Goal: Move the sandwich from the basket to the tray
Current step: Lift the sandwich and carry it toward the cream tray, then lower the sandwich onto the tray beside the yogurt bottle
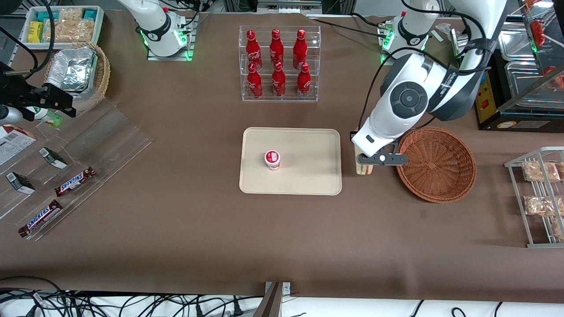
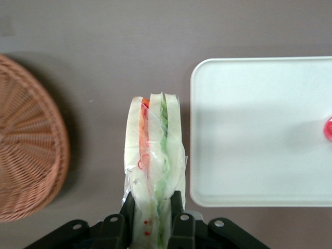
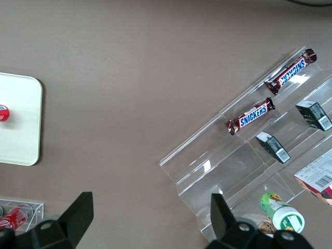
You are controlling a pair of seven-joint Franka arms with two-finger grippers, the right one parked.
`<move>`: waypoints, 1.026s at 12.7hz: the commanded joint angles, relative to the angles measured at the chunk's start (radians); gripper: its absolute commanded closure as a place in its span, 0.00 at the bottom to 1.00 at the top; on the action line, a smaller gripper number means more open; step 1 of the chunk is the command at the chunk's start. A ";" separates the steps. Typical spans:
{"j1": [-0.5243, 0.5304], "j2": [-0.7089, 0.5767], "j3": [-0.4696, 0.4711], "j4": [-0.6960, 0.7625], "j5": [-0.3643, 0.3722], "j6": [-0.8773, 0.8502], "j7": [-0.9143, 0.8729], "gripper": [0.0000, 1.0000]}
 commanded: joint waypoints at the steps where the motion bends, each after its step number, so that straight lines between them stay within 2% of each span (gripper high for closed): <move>1: -0.036 0.017 0.003 -0.015 -0.015 0.060 -0.049 0.70; 5: -0.119 0.043 0.006 -0.038 0.009 0.146 -0.162 0.70; 8: -0.171 0.093 0.004 -0.040 0.114 0.204 -0.265 0.70; 13: -0.202 0.152 0.004 -0.040 0.207 0.276 -0.374 0.70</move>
